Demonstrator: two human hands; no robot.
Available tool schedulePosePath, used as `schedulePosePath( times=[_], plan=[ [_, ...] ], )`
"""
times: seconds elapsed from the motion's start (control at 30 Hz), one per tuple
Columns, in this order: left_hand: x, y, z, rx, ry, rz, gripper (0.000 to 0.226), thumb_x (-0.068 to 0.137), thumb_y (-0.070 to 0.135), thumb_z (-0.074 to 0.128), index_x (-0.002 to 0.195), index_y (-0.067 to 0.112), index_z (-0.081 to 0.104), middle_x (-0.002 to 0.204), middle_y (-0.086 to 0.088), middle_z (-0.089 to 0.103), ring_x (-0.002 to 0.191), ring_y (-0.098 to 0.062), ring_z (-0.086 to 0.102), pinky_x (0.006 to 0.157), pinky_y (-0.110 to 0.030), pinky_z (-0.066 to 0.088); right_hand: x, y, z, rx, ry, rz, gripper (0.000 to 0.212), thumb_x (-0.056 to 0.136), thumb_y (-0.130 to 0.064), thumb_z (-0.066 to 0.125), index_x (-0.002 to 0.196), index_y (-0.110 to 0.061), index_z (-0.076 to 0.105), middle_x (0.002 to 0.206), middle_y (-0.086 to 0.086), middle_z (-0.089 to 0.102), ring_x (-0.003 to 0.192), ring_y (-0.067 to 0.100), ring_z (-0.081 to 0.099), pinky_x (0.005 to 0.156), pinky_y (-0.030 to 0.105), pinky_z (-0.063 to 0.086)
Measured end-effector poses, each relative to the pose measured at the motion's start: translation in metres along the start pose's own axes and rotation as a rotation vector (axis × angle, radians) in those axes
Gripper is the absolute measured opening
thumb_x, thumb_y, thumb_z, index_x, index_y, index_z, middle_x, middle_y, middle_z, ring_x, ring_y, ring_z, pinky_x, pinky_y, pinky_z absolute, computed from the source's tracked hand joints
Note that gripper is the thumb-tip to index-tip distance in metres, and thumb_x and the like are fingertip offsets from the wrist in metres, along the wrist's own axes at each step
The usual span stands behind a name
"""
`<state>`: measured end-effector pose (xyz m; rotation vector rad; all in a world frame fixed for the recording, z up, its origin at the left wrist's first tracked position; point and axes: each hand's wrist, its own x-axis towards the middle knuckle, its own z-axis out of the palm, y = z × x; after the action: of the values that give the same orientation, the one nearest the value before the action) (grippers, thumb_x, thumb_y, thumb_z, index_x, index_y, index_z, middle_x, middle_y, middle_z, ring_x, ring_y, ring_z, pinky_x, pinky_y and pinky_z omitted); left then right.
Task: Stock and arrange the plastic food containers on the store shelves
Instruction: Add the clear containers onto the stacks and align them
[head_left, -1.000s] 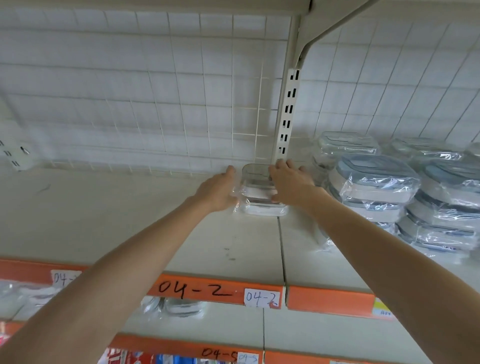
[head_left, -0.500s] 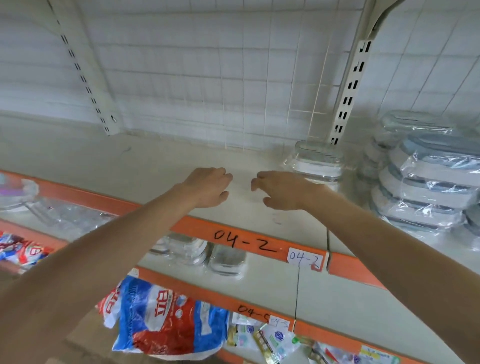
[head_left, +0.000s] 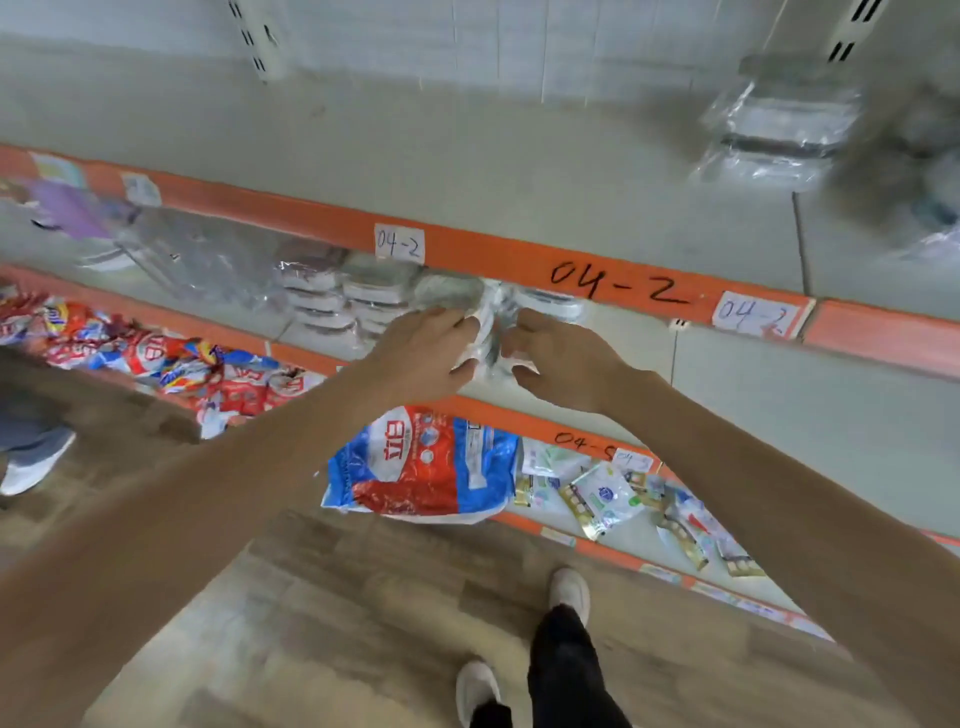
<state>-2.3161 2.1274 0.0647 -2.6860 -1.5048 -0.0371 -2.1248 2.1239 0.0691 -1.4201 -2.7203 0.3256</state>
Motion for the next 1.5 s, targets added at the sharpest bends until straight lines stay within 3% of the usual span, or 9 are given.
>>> schedulePosePath(
  times=[0.2, 0.33, 0.6, 0.8, 1.03, 1.13, 1.23, 1.37, 1.5],
  plan=[
    [-0.005, 0.021, 0.081, -0.159, -0.186, -0.108, 0.037, 0.091, 0.029, 0.051, 0.121, 0.008, 0.049, 0.115, -0.008, 0.051, 0.107, -0.024, 0.053, 0.080, -0.038, 0.046, -0.016, 0.010, 0.089, 0.331, 0.008, 0.255, 0.032, 0.088, -0.013, 0.057, 0.119, -0.012, 0.057, 0.122, 0.007, 0.043, 0.107, 0.025, 0.054, 0.086, 0.032, 0.044],
    [0.010, 0.032, 0.129, -0.196, -0.204, -0.134, 0.038, 0.089, 0.026, 0.054, 0.122, 0.007, 0.049, 0.117, -0.010, 0.051, 0.108, -0.026, 0.051, 0.086, -0.039, 0.046, -0.010, 0.034, 0.137, 0.397, 0.035, 0.364, 0.038, 0.086, -0.012, 0.060, 0.123, -0.011, 0.055, 0.125, 0.008, 0.043, 0.112, 0.024, 0.050, 0.086, 0.030, 0.040],
    [0.059, 0.031, 0.194, -0.258, -0.161, -0.185, 0.045, 0.090, 0.025, 0.053, 0.131, 0.007, 0.044, 0.126, -0.012, 0.045, 0.116, -0.027, 0.045, 0.094, -0.040, 0.041, 0.017, 0.095, 0.193, 0.439, 0.122, 0.500, 0.045, 0.086, -0.017, 0.063, 0.128, -0.007, 0.049, 0.129, 0.009, 0.041, 0.121, 0.025, 0.042, 0.095, 0.035, 0.041],
    [0.085, 0.033, 0.220, -0.285, -0.035, -0.258, 0.042, 0.086, 0.023, 0.055, 0.122, 0.004, 0.046, 0.122, -0.014, 0.042, 0.115, -0.029, 0.041, 0.096, -0.040, 0.039, 0.043, 0.127, 0.205, 0.336, 0.261, 0.487, 0.055, 0.084, -0.016, 0.066, 0.133, -0.006, 0.043, 0.135, 0.010, 0.036, 0.123, 0.027, 0.032, 0.097, 0.034, 0.037],
    [0.092, 0.043, 0.236, -0.424, 0.031, -0.409, 0.046, 0.082, 0.013, 0.059, 0.118, -0.007, 0.039, 0.122, -0.022, 0.036, 0.116, -0.033, 0.037, 0.097, -0.030, 0.034, 0.069, 0.139, 0.213, 0.385, 0.255, 0.474, 0.071, 0.085, -0.014, 0.066, 0.144, -0.011, 0.026, 0.149, 0.007, 0.019, 0.135, 0.024, 0.027, 0.102, 0.030, 0.035],
    [0.098, 0.044, 0.235, -0.600, 0.007, -0.540, 0.066, 0.085, 0.012, 0.060, 0.135, -0.012, 0.023, 0.139, -0.028, 0.021, 0.132, -0.036, 0.028, 0.104, -0.025, 0.026, 0.079, 0.144, 0.215, 0.528, 0.285, 0.558, 0.082, 0.084, -0.016, 0.068, 0.147, -0.010, 0.017, 0.151, 0.007, 0.017, 0.137, 0.023, 0.026, 0.104, 0.026, 0.029],
    [0.105, 0.044, 0.235, -0.662, -0.097, -0.568, 0.089, 0.089, 0.020, 0.058, 0.147, -0.002, -0.005, 0.156, -0.017, -0.001, 0.144, -0.028, 0.004, 0.115, -0.038, 0.013, 0.081, 0.147, 0.215, 0.517, 0.271, 0.572, 0.086, 0.082, -0.021, 0.070, 0.148, -0.011, 0.016, 0.148, 0.006, 0.024, 0.134, 0.024, 0.026, 0.104, 0.026, 0.025],
    [0.108, 0.045, 0.235, -0.632, -0.038, -0.573, 0.084, 0.084, 0.020, 0.062, 0.148, 0.005, 0.009, 0.146, -0.011, 0.021, 0.132, -0.026, 0.023, 0.103, -0.040, 0.026, 0.073, 0.149, 0.213, 0.405, 0.219, 0.595, 0.098, 0.074, -0.038, 0.076, 0.149, -0.016, 0.016, 0.132, 0.012, 0.030, 0.124, 0.028, 0.026, 0.101, 0.032, 0.029],
    [0.107, 0.044, 0.238, -0.478, -0.022, -0.508, 0.063, 0.083, 0.017, 0.060, 0.137, 0.008, 0.029, 0.131, -0.009, 0.030, 0.120, -0.027, 0.028, 0.089, -0.034, 0.027, 0.059, 0.153, 0.214, 0.189, 0.146, 0.594, 0.104, 0.063, -0.054, 0.079, 0.143, -0.016, 0.024, 0.128, 0.014, 0.027, 0.119, 0.029, 0.027, 0.099, 0.038, 0.035]
  ],
)
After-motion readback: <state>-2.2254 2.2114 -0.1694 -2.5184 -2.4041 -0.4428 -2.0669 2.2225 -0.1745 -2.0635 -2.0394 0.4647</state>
